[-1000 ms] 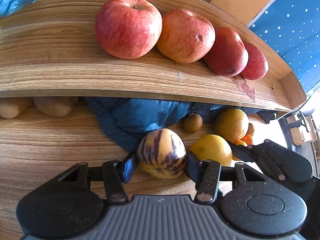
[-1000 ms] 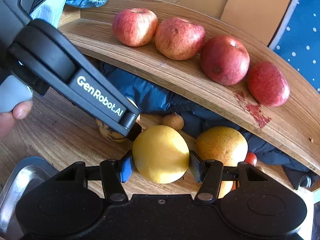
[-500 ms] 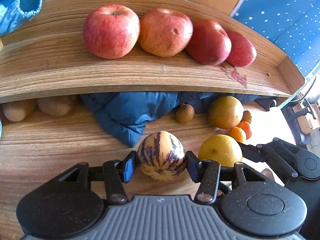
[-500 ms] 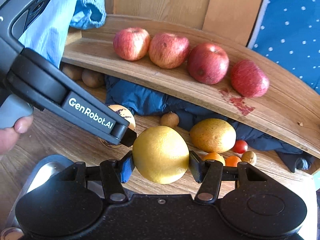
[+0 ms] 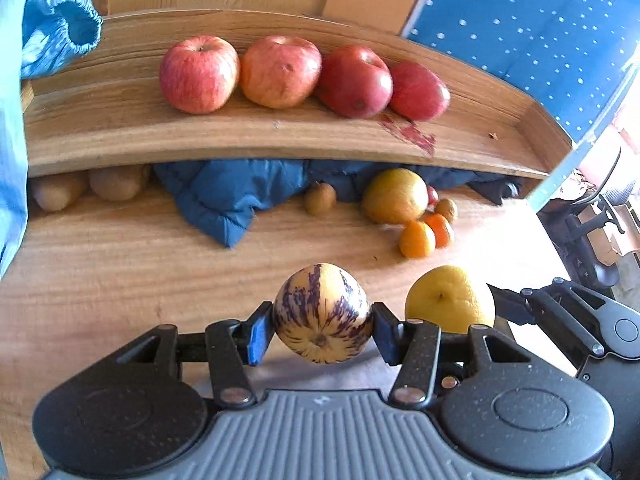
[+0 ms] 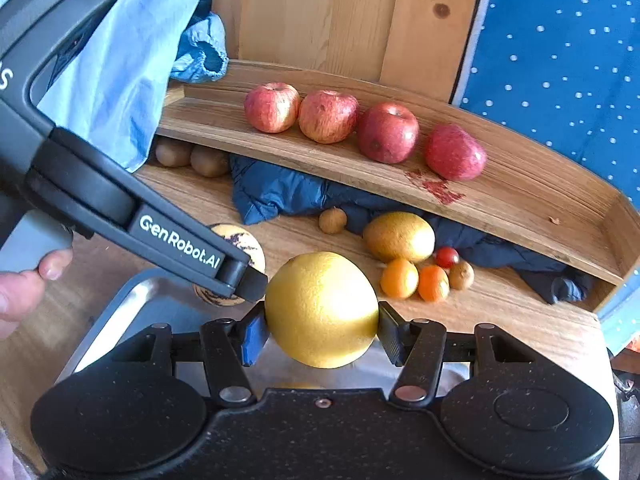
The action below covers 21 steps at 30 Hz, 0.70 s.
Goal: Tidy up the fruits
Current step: 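Carry both fruits onto the steel tray and open both tools beside the first fruits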
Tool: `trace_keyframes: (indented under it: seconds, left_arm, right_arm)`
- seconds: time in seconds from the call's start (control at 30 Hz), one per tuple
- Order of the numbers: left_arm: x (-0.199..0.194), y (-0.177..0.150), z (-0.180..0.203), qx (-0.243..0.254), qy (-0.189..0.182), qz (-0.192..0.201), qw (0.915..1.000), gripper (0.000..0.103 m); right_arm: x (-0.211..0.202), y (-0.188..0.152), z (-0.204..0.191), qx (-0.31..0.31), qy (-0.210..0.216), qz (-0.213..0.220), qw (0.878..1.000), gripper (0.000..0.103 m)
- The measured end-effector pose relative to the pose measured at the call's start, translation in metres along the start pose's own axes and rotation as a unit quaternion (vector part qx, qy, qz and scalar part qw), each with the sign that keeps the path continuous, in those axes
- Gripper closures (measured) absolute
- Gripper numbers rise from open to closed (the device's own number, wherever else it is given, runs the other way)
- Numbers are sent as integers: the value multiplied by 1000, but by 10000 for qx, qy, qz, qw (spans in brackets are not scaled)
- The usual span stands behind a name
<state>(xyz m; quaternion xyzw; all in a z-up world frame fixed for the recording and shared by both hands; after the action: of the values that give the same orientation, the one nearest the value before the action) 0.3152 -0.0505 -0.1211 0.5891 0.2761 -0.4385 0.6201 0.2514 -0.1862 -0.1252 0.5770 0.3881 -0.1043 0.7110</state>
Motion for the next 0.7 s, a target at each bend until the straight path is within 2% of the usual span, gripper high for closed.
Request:
trace_keyframes:
  seconds: [0.33, 0.7]
  left_arm:
    - [-21, -48, 27, -66, 38, -74, 9999, 47]
    - [-41, -101, 56, -37, 77, -146, 9999, 47]
  right_arm:
    - [-51, -43, -12, 67, 103, -44, 9999, 45]
    - [-76, -90, -19, 187, 127, -358, 9991, 45]
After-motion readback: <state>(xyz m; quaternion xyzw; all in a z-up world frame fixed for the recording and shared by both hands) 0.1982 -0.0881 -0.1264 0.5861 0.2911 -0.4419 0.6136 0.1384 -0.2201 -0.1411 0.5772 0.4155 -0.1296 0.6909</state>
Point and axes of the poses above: each gripper's, at about its wrist camera, not at the fingertips, and x roughly the way its jaws point, z to its right, y to its top, the point moved 6 cm from there along x, roughly the way its jaws point, and after that the axes turned 8 degrees about y, right-handed, at the moved point
